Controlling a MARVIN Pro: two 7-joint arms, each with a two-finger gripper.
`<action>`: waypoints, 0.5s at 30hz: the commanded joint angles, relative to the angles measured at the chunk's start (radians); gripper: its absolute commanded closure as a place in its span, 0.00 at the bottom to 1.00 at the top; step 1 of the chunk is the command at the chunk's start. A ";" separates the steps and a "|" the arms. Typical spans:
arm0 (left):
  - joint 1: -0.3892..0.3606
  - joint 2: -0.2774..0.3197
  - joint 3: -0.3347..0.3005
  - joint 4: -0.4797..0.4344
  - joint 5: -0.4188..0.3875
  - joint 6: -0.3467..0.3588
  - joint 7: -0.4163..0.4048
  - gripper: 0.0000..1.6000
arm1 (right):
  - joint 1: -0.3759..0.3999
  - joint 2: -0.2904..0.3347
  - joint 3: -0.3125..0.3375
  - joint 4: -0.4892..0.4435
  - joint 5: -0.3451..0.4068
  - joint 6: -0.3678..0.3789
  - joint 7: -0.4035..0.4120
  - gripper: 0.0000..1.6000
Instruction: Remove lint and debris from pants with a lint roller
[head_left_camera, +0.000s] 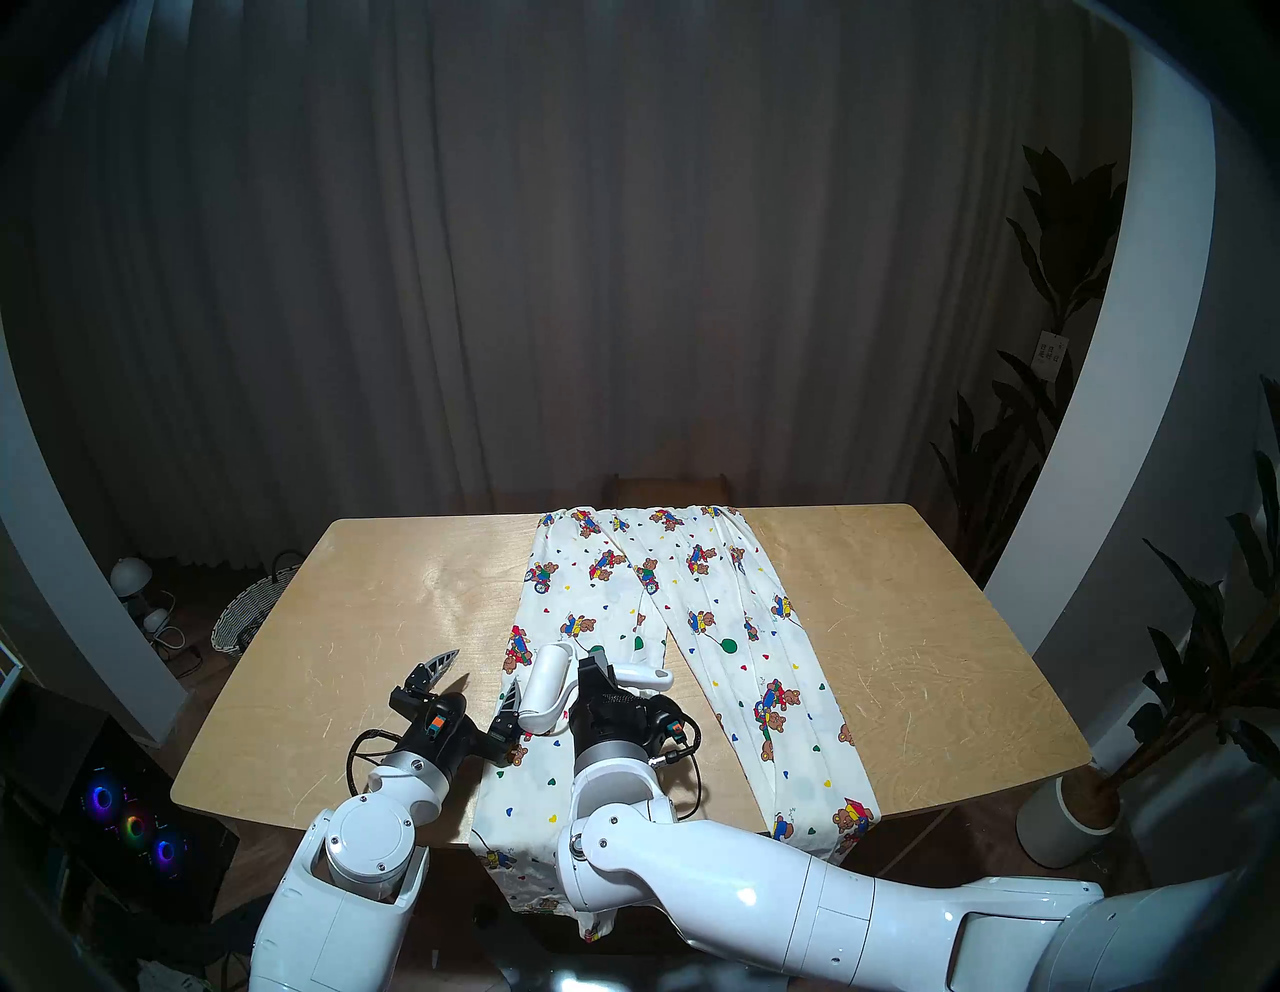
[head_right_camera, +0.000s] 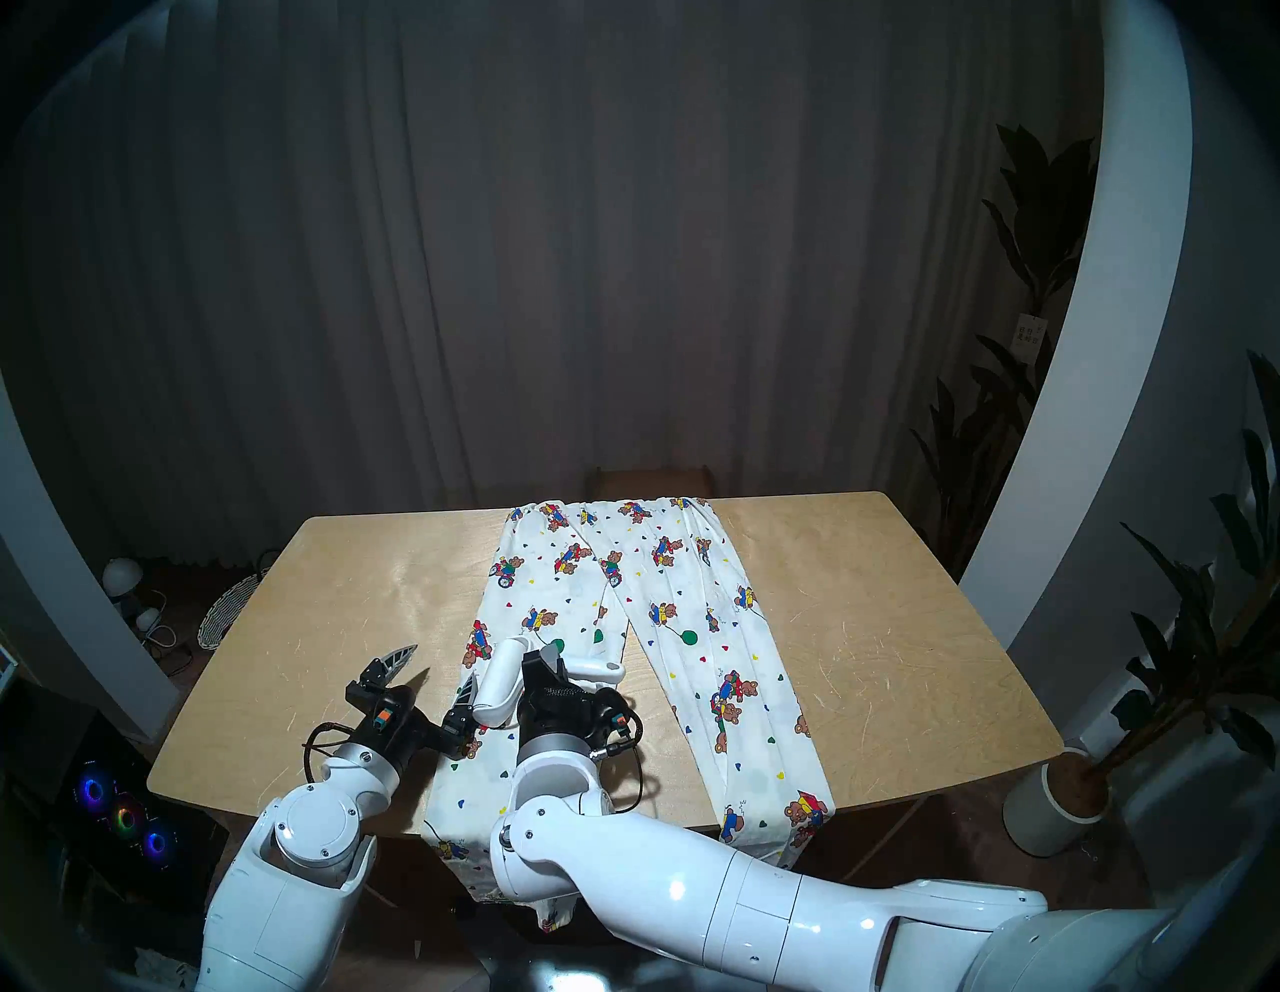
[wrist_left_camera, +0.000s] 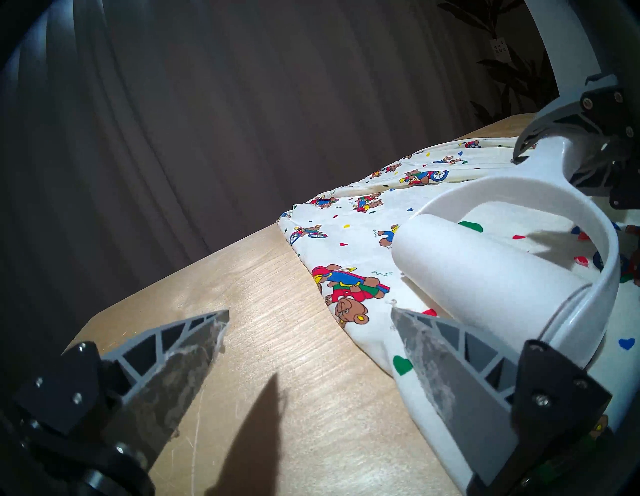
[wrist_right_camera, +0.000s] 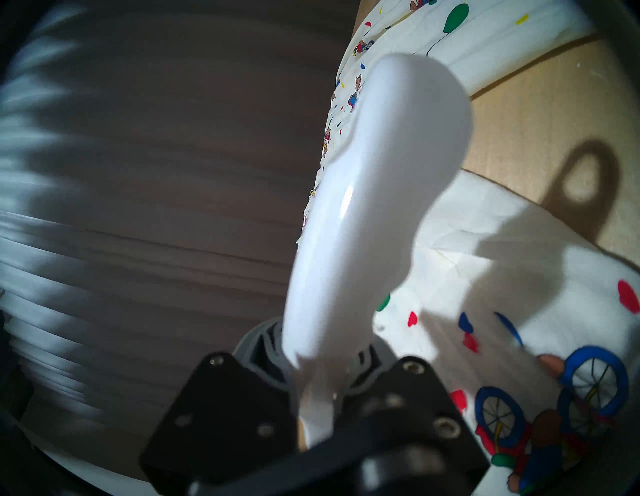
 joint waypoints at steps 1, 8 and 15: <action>0.026 -0.019 0.011 0.042 0.010 0.109 -0.023 0.00 | -0.016 0.006 0.013 -0.022 -0.018 0.002 -0.017 1.00; 0.028 0.003 0.026 0.036 0.053 0.186 -0.033 0.00 | -0.022 0.017 0.023 -0.027 -0.031 0.002 -0.030 1.00; 0.047 0.021 0.037 0.025 0.076 0.216 -0.044 0.00 | -0.022 0.038 0.040 -0.045 -0.044 0.002 -0.043 1.00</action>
